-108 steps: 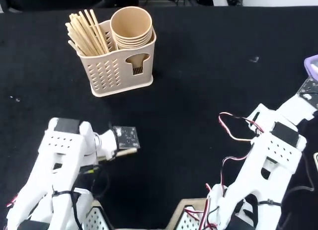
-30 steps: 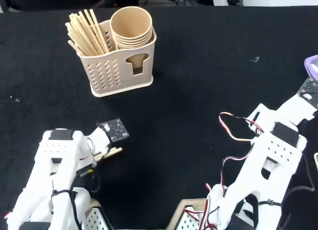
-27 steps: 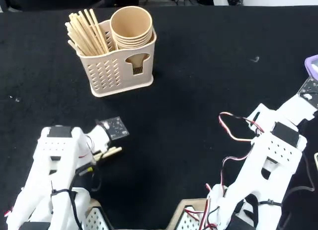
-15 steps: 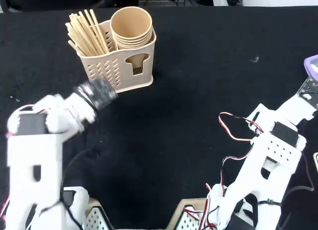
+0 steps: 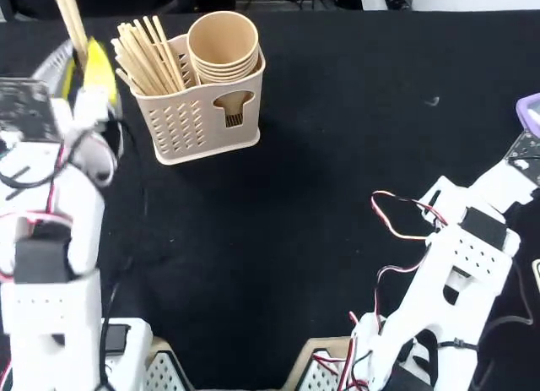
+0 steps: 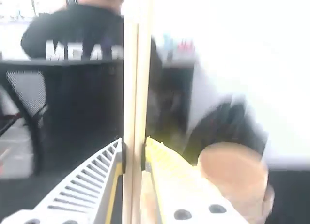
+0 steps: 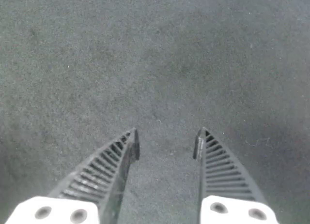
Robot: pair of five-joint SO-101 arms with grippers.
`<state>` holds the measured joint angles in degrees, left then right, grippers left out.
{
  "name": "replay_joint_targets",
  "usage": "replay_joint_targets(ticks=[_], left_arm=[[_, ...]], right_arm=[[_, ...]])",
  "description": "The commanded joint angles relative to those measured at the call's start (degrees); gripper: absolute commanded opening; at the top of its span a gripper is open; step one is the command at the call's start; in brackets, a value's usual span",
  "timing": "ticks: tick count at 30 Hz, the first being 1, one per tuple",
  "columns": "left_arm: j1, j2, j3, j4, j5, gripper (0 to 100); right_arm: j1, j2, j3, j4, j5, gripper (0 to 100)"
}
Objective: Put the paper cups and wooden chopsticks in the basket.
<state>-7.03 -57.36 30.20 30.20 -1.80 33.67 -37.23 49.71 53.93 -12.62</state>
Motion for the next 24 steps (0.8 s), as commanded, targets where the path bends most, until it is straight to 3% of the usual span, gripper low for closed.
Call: replay_joint_targets(ticks=[1, 5, 15, 19, 24], left_arm=[[0.7, 7.8, -1.8, -17.9, 11.2, 3], [1.0, 17.4, -6.5, -25.5, 14.9, 3], [1.2, 33.5, -14.3, -25.5, 15.1, 3], [1.3, 34.5, -10.0, -25.5, 15.2, 4], [1.3, 28.8, -5.1, -23.1, 15.3, 15]], right_arm=[[-0.6, 0.1, -0.5, -0.4, -0.1, 19.7], [-0.6, 0.1, -0.4, -0.4, -0.1, 19.7], [-0.6, 0.2, -0.4, -0.4, -0.1, 19.7], [-0.6, 0.2, -0.4, -0.4, -0.1, 19.7], [-2.8, 0.2, -0.4, -0.4, -0.1, 19.7]])
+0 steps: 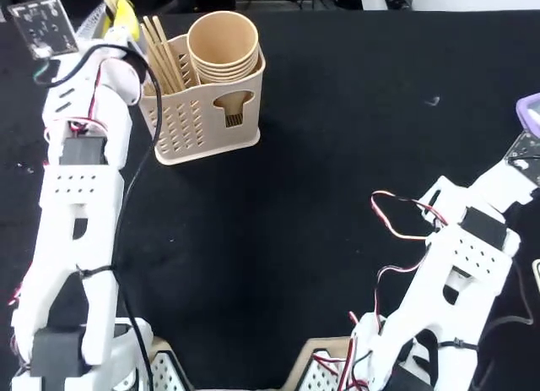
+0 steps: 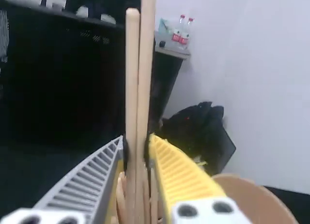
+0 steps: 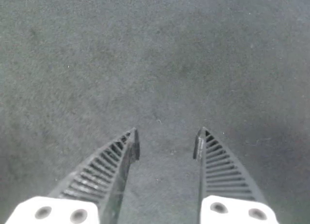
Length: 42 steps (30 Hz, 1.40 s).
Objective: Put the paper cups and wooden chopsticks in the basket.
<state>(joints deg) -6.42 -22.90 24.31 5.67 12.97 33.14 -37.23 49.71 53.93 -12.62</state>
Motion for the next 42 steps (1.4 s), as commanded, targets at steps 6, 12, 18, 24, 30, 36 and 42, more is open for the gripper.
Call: replay_joint_targets(ticks=[6, 12, 18, 24, 30, 36, 42], left_arm=[[-0.1, -19.3, -0.5, 18.6, -0.1, 15], [-7.7, -32.2, -0.5, 40.5, -4.2, 14], [-14.5, -39.2, 10.6, 57.4, -24.0, 3], [-20.2, -47.6, 28.4, 59.6, -25.0, 3], [-15.4, -59.0, 43.1, 59.8, -23.4, 3], [-4.6, -71.4, 54.2, 65.1, -23.4, 3], [-3.0, -82.4, 58.8, 68.0, -23.4, 3]], right_arm=[[-2.5, 0.1, -0.4, -0.3, 0.0, 19.5], [-6.9, -1.6, -0.9, 2.9, 3.3, 19.3], [-22.0, -17.4, 2.7, 6.5, 8.7, 1.7], [-30.9, -39.0, 14.6, 6.2, 10.5, 1.5], [-35.3, -59.6, 27.7, 6.7, 10.5, 1.6], [-37.9, -71.9, 39.7, 6.4, 10.5, 1.8], [-38.0, -71.0, 44.0, 7.2, 10.0, 1.8]])
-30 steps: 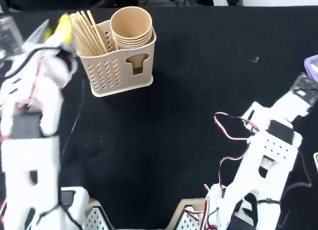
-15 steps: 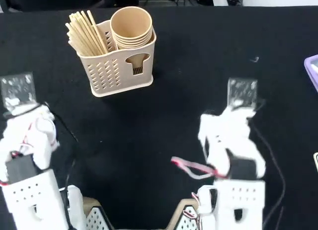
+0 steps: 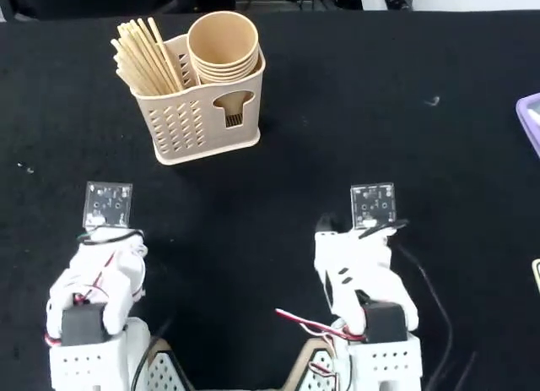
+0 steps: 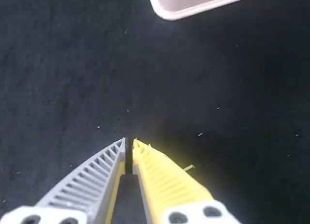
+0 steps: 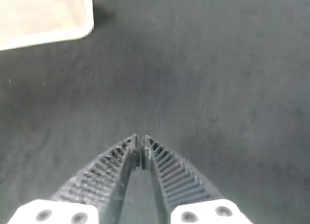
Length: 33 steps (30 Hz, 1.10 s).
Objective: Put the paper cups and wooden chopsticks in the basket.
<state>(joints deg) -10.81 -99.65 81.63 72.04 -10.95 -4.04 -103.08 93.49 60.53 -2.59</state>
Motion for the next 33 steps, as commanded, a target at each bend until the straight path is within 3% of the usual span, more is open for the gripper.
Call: replay_joint_targets(ticks=[1, 6, 11, 16, 33], left_arm=[[1.5, -5.3, 2.7, 1.1, 0.5, 3], [1.0, -4.8, 12.8, -4.1, 0.6, 3], [0.9, -4.8, 15.3, -4.2, 5.4, 3], [-0.1, -4.8, 15.7, 1.1, 5.3, 3], [-0.7, -4.7, 15.7, 0.7, 5.5, 3]], right_arm=[[-0.8, -5.4, 0.4, 1.4, 0.0, 1.8], [-0.6, -5.5, 2.7, 7.2, 0.0, 1.8], [-0.6, -5.6, 3.0, 14.5, 0.1, 1.5], [-0.6, -5.6, 3.0, 14.2, 0.1, 1.5], [-0.6, -5.6, 3.0, 14.2, 0.2, 1.5]])
